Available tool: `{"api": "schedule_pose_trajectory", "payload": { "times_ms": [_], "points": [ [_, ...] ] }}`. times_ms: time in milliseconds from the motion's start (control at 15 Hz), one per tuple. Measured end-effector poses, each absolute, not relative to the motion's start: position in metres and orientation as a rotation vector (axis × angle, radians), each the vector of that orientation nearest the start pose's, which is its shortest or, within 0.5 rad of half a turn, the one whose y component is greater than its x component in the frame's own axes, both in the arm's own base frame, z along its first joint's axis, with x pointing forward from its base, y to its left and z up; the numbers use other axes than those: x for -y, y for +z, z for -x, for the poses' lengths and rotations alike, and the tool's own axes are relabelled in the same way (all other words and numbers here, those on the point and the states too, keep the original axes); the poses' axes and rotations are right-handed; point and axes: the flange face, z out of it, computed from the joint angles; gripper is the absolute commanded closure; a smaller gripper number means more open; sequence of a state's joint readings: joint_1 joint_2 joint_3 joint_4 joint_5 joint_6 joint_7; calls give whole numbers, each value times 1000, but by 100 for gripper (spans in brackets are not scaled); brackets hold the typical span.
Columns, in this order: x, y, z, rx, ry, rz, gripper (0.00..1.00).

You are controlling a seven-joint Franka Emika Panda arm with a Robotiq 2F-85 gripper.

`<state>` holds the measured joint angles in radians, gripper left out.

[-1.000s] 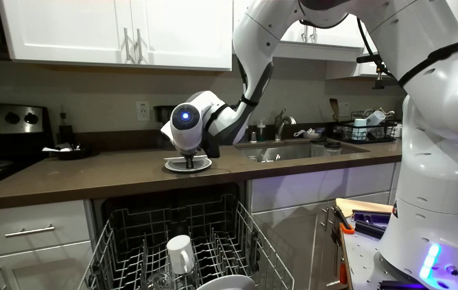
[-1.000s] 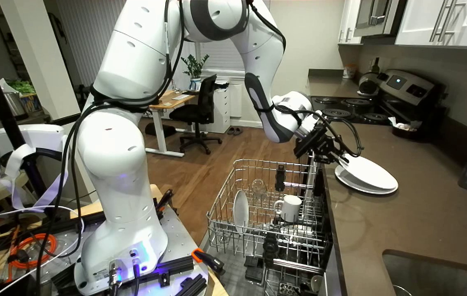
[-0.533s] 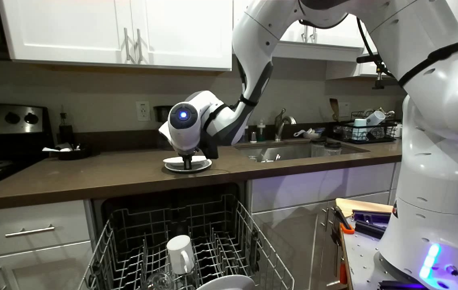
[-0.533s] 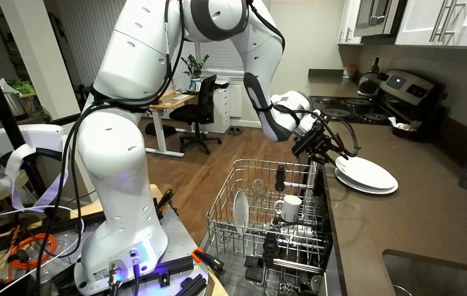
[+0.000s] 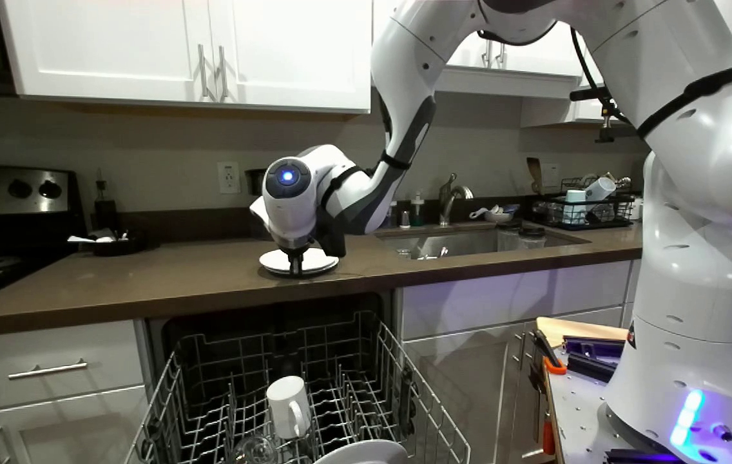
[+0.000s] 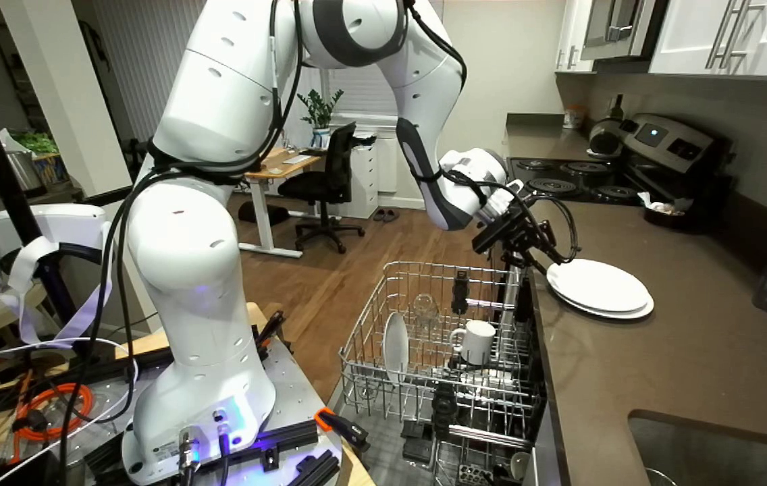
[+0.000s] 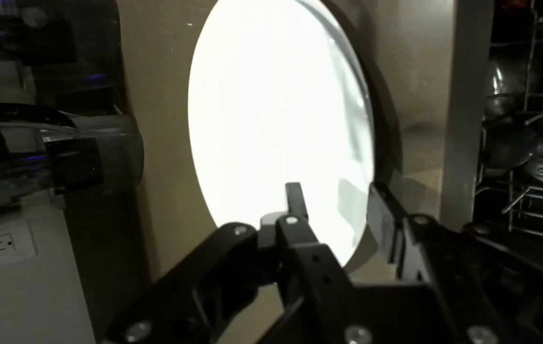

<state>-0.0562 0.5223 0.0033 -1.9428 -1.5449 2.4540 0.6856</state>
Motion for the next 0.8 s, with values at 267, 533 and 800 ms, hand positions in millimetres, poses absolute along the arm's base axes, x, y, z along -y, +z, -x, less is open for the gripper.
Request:
{"api": "schedule_pose_trajectory", "payload": {
  "times_ms": [267, 533, 800],
  "points": [
    [27, 219, -621, -620, 343, -2193, 24],
    [16, 232, -618, -663, 374, -2241, 23],
    [-10, 247, -604, -766, 364, -2274, 29]
  ]
}}
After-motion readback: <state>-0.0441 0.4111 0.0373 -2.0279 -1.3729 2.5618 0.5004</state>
